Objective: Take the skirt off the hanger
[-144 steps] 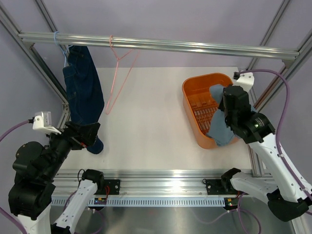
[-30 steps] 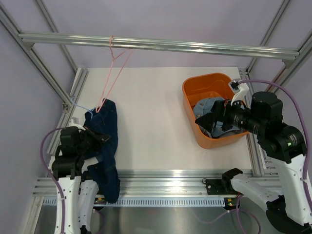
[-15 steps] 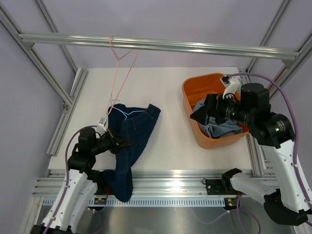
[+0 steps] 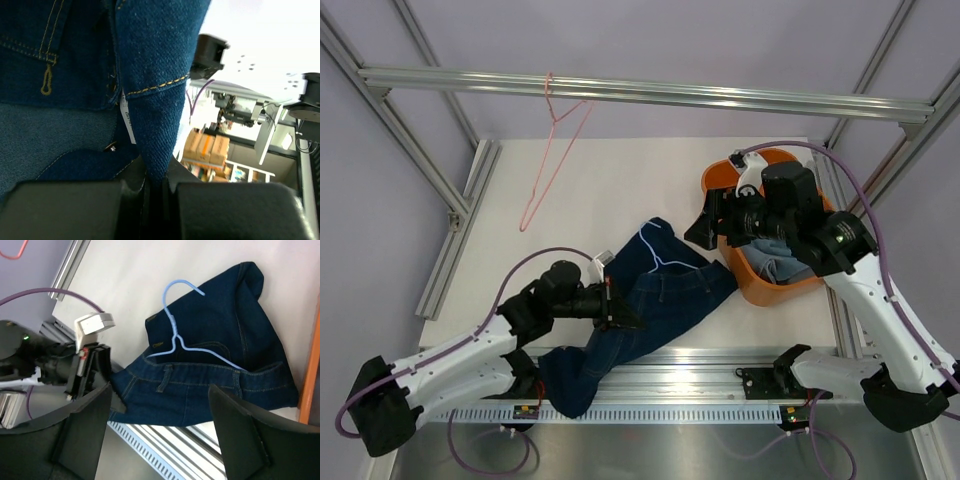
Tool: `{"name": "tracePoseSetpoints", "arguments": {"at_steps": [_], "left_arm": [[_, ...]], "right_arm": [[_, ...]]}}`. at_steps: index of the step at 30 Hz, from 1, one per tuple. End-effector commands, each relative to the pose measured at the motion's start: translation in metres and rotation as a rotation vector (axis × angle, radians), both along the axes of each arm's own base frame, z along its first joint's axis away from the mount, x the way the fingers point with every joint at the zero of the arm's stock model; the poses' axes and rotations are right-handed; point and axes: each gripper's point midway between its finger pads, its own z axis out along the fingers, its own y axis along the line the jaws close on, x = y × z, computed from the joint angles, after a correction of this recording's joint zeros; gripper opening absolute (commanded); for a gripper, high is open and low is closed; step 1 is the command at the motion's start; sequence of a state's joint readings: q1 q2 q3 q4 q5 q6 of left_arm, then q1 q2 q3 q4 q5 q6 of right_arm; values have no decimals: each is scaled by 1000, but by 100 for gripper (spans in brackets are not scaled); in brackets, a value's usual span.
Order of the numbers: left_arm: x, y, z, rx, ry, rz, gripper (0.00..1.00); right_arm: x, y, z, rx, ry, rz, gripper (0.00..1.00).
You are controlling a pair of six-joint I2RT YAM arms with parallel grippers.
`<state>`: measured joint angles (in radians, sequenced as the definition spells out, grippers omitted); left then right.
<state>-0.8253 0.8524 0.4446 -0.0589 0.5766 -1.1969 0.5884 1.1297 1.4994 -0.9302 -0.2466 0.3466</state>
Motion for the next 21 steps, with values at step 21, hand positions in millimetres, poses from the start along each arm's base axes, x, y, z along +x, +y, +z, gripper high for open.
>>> {"name": "tracePoseSetpoints", "arguments": {"at_steps": [21], "left_arm": [[-24,40,94,-180,-271,49,0]], "right_arm": [[-3,102,-30,22,-39,156,67]]}}
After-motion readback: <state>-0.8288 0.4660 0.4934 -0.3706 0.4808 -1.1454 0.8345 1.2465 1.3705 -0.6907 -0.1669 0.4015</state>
